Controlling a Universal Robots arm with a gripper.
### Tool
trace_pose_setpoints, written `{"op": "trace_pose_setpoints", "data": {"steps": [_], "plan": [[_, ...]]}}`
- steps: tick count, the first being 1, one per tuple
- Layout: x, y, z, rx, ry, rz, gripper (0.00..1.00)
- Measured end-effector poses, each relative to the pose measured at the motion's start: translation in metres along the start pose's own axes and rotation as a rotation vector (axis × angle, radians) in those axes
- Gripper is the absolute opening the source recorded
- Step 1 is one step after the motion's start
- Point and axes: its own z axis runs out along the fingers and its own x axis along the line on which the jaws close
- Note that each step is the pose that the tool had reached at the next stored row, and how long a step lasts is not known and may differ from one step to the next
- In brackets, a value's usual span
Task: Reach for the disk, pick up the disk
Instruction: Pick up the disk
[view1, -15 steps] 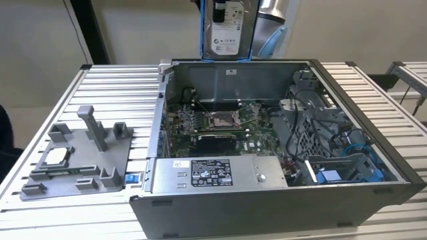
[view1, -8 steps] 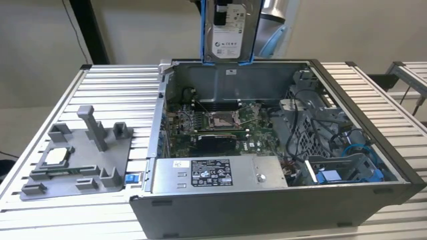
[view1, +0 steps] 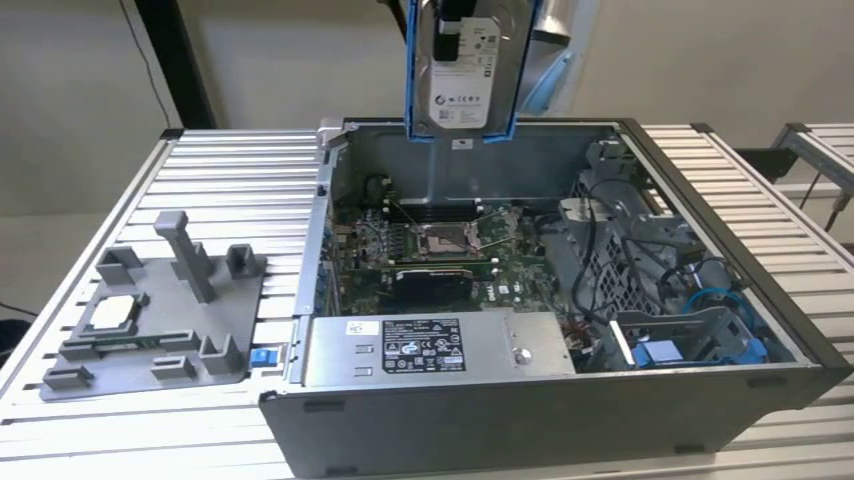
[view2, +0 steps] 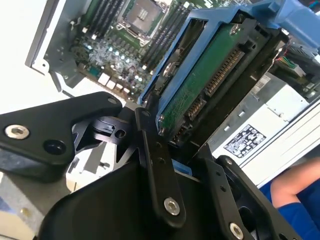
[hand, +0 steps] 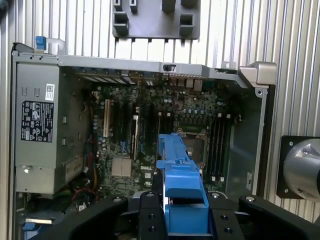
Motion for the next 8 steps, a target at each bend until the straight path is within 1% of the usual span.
{"op": "trace_pose_setpoints", "data": {"steps": [8], "plan": [[0.0204, -0.0048, 0.0000, -0.0008, -0.0001, 0.000, 0.00]]}}
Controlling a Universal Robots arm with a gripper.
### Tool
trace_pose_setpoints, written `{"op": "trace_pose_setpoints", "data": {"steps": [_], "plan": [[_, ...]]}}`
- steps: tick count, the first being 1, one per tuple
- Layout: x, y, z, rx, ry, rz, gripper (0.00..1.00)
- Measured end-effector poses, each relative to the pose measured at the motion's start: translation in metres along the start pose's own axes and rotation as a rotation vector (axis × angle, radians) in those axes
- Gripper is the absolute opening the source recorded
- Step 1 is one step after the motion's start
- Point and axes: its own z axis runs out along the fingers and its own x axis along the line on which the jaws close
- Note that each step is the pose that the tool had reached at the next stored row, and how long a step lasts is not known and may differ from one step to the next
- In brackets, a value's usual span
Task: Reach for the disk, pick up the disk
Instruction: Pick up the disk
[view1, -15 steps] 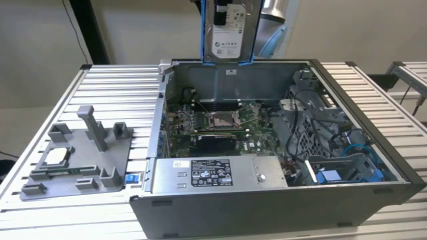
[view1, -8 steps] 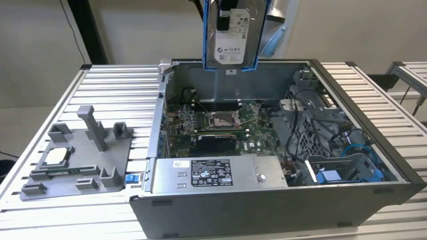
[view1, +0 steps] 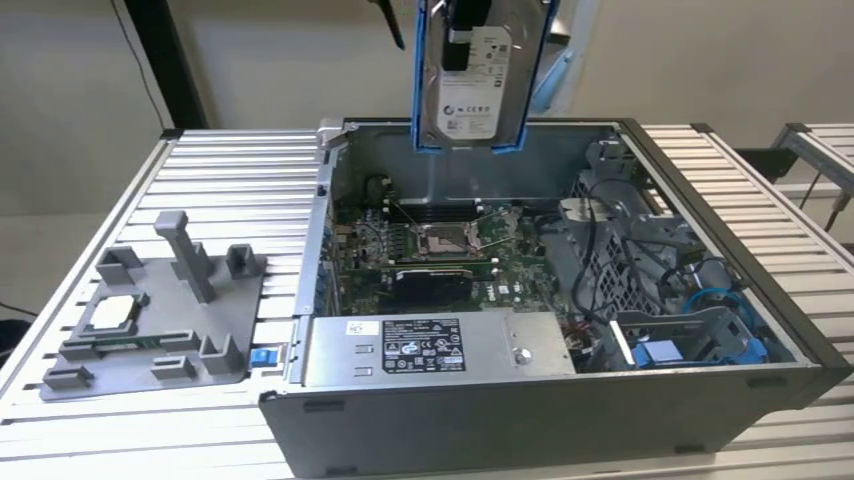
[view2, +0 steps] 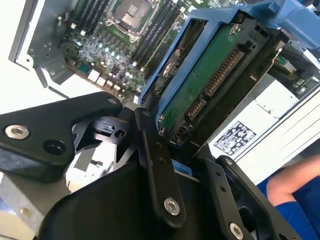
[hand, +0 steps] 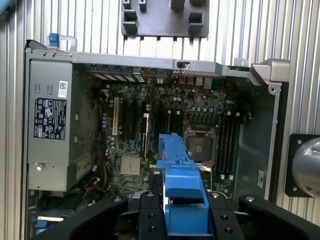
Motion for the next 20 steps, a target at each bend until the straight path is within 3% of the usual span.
{"op": "trace_pose_setpoints", "data": {"steps": [20], "plan": [[0.0496, 0.0000, 0.0010, 0.0031, 0.0000, 0.003, 0.00]]}}
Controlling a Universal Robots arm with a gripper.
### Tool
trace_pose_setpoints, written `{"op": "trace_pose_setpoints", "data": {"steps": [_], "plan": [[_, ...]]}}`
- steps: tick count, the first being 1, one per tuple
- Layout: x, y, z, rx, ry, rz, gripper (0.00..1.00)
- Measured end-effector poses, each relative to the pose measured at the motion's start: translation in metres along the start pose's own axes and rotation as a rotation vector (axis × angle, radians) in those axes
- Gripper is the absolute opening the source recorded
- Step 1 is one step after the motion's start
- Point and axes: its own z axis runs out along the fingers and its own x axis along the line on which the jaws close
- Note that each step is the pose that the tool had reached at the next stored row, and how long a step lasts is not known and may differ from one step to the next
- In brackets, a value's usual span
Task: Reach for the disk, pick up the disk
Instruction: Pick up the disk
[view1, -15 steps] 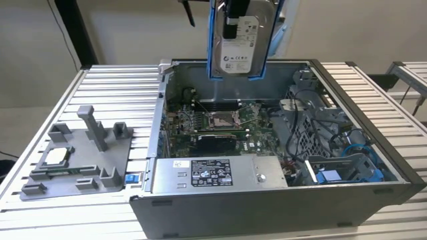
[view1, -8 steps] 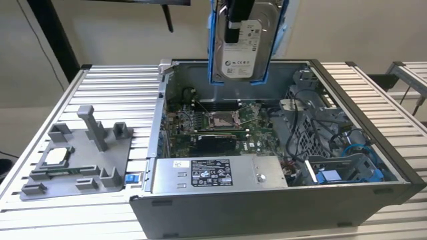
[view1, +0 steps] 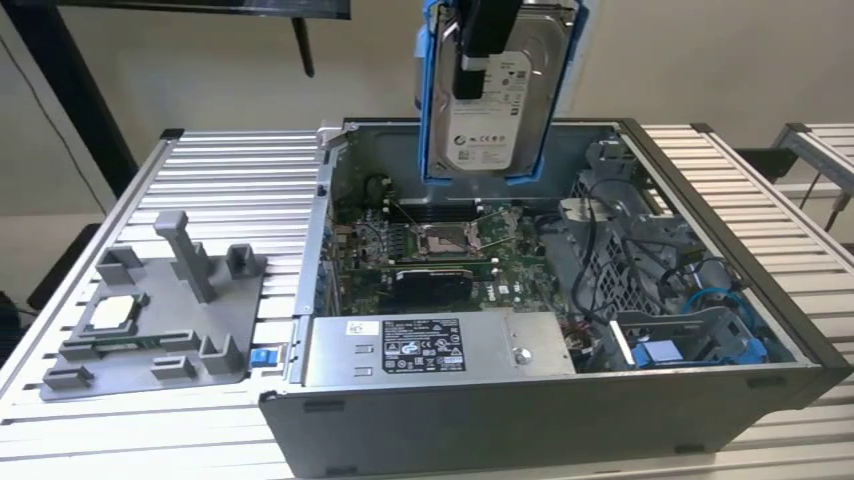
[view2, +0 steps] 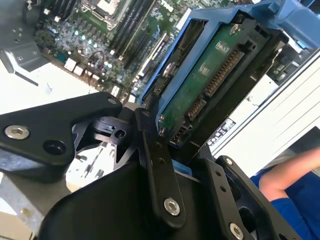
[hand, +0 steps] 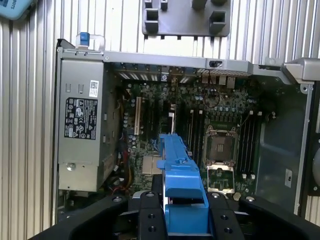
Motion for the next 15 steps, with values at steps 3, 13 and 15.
{"op": "trace_pose_setpoints", "data": {"steps": [3, 13, 15], "plan": [[0.0035, 0.0002, 0.0011, 0.0044, 0.0001, 0.005, 0.00], [0.0066, -0.0008, 0.0026, 0.0115, 0.0003, 0.048, 0.00], [0.0088, -0.0013, 0.0027, 0.0116, 0.0001, 0.051, 0.00]]}}
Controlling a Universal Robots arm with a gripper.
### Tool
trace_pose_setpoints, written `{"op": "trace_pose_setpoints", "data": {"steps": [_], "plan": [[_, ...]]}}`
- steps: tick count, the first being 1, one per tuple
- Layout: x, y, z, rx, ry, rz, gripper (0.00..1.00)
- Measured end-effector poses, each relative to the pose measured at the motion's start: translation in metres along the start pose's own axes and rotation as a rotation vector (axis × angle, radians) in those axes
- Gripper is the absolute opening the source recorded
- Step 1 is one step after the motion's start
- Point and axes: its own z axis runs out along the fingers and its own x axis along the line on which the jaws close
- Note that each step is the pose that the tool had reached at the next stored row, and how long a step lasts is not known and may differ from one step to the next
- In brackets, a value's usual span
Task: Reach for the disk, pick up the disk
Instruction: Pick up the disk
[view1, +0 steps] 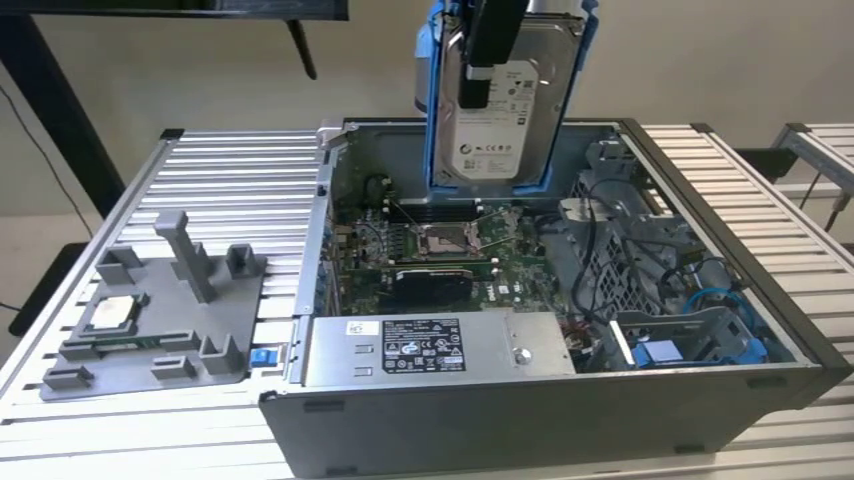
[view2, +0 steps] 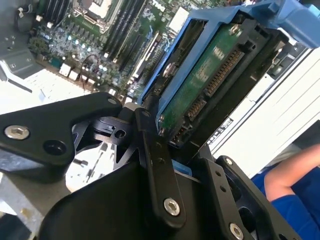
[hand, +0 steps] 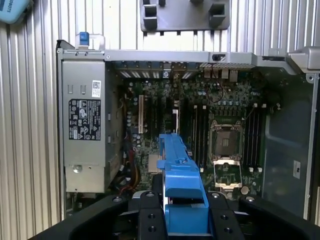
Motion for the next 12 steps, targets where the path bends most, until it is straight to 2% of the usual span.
{"op": "trace_pose_setpoints", "data": {"steps": [12], "plan": [[0.0199, -0.0010, -0.0001, 0.0003, -0.0001, 0.022, 0.00]]}}
